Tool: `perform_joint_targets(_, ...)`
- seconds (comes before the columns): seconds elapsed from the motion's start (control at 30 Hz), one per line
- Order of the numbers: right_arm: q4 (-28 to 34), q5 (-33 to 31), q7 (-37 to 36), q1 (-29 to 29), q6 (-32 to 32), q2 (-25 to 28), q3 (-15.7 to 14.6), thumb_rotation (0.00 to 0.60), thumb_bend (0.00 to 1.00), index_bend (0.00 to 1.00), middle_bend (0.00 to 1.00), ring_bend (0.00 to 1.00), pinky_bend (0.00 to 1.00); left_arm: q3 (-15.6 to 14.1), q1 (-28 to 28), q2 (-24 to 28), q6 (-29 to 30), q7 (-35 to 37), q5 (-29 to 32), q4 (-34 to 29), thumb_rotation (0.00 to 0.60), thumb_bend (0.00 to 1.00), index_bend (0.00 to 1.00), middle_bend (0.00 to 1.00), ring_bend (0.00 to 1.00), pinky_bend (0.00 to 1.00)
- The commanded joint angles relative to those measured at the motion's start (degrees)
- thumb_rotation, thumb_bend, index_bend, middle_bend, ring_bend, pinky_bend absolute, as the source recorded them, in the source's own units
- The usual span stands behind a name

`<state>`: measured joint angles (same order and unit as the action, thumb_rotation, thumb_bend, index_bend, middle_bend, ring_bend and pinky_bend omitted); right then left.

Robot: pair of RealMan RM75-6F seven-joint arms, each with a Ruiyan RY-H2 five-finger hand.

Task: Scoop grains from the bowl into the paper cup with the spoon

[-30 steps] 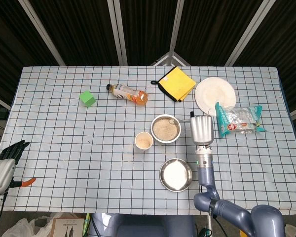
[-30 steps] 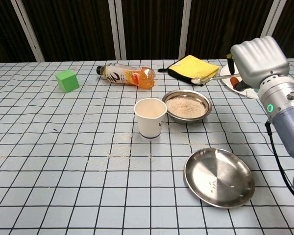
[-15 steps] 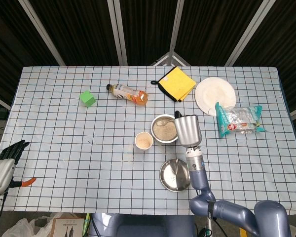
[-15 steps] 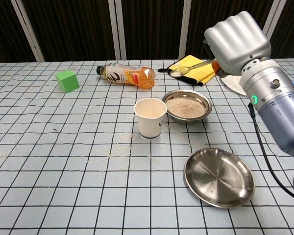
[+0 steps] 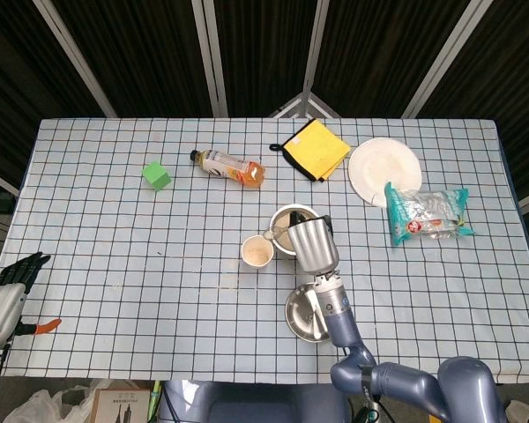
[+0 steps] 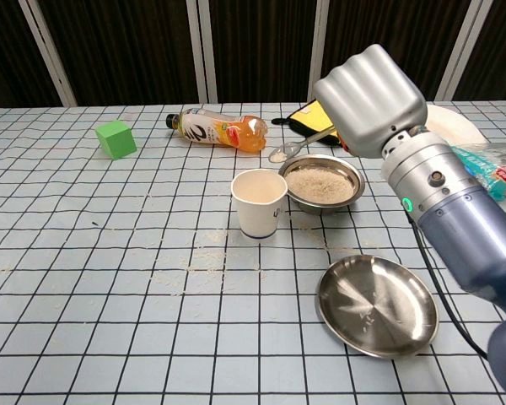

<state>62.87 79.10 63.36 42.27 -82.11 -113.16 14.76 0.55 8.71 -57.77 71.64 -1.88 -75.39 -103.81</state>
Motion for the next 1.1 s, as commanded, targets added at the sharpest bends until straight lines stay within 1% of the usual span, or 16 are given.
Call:
perform_joint_targets(0.03,-2.0,1.1,-1.8,-0.5,-0.7,-0.7,-1.0,0.600,0.50,0.66,0.95,1.00,1.00,0.0,0.1,0.0,-0.1,-0.3,0.2,-0.1,0.600,0.00,0.00,0.00,0.00,0.00)
perform_joint_targets(0.23,-6.2,4.4,-3.6,0.2,-0.9,-1.2,-3.1,0.600,0.50,0.66,0.95,1.00,1.00,0.1,0.1,-0.2,-0.1,-1.2,1.0,-0.4,0.600,0.00,0.00,0.00,0.00,0.00)
perform_joint_targets(0.37,-9.6,5.8,-6.3,0.1,-0.8,-1.8,-4.3,0.600,0.50,0.66,0.95,1.00,1.00,0.3,0.2,-0.2,-0.2,-1.1,1.5,-0.6,0.600,0.00,0.00,0.00,0.00,0.00)
perform_joint_targets(0.77,-22.1,11.3,-14.7,0.6,-3.2,-5.9,-7.8,0.600,0.50,0.66,0.95,1.00,1.00,0.4,0.2,-0.2,-0.1,-1.2,1.9,-0.7,0.600,0.00,0.00,0.00,0.00,0.00)
perform_joint_targets(0.87,-24.5,11.7,-16.3,0.5,-3.7,-6.8,-8.0,0.600,0.50,0.66,0.95,1.00,1.00,0.5,0.2,-0.2,-0.1,-1.2,2.1,-0.7,0.600,0.00,0.00,0.00,0.00,0.00)
perform_joint_targets(0.93,-25.5,11.7,-17.0,0.7,-4.1,-7.3,-7.5,0.600,0.50,0.66,0.95,1.00,1.00,0.5,0.2,-0.2,-0.1,-1.2,2.0,-0.8,0.600,0.00,0.00,0.00,0.00,0.00)
perform_joint_targets(1.1,-26.5,12.3,-17.5,2.1,-5.2,-7.8,-6.4,0.600,0.50,0.66,0.95,1.00,1.00,0.5,0.2,-0.3,0.0,-1.3,2.1,-0.8,0.600,0.00,0.00,0.00,0.00,0.00)
